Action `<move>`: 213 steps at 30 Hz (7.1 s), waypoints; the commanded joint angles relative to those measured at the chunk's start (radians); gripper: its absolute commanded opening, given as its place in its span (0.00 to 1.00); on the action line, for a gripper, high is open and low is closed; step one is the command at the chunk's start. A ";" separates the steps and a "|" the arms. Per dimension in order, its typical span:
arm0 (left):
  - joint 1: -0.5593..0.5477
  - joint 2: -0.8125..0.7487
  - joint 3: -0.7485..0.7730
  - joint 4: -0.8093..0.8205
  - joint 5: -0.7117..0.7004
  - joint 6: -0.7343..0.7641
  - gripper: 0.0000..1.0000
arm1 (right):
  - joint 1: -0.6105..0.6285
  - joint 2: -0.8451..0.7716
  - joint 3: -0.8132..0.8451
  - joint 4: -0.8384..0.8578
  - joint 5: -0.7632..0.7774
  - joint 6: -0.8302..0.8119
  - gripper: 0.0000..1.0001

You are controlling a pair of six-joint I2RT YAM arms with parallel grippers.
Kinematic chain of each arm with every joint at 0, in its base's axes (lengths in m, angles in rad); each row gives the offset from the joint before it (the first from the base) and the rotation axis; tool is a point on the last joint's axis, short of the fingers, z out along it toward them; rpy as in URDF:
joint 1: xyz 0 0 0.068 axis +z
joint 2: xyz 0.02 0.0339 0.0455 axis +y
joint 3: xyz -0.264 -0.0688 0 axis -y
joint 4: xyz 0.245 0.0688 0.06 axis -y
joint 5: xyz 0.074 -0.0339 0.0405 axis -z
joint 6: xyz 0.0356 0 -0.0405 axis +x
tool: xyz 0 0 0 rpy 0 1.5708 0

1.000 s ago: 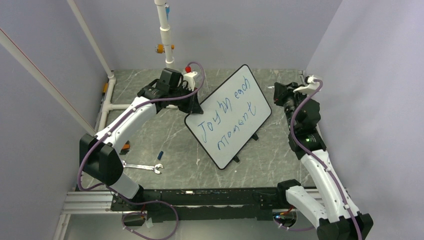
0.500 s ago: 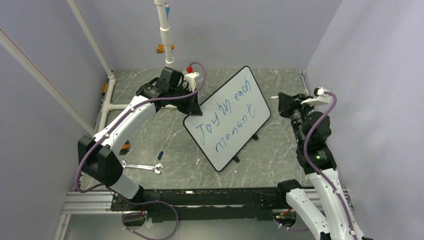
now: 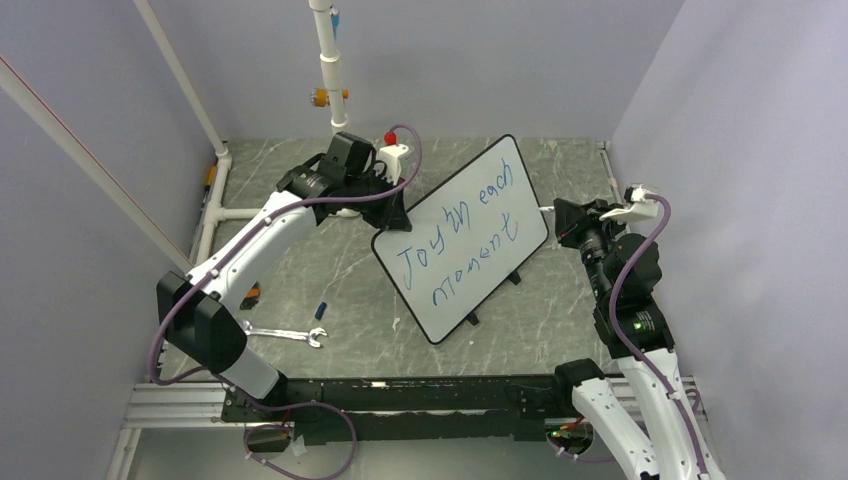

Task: Write a sentence on the whiteboard
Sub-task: Write a sentence on the whiteboard, then close the whiteboard marker at the center of the board.

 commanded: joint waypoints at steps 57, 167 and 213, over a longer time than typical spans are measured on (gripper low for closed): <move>-0.039 -0.049 -0.331 -0.095 -0.360 0.136 0.18 | 0.002 -0.010 -0.067 0.001 0.002 0.019 0.00; 0.092 -0.264 -0.888 0.189 -0.649 -0.507 0.61 | 0.002 -0.081 -0.004 -0.064 -0.093 0.037 0.00; 0.080 -0.612 -0.690 0.016 -0.478 -0.206 0.00 | 0.002 -0.039 0.052 -0.090 -0.191 0.040 0.00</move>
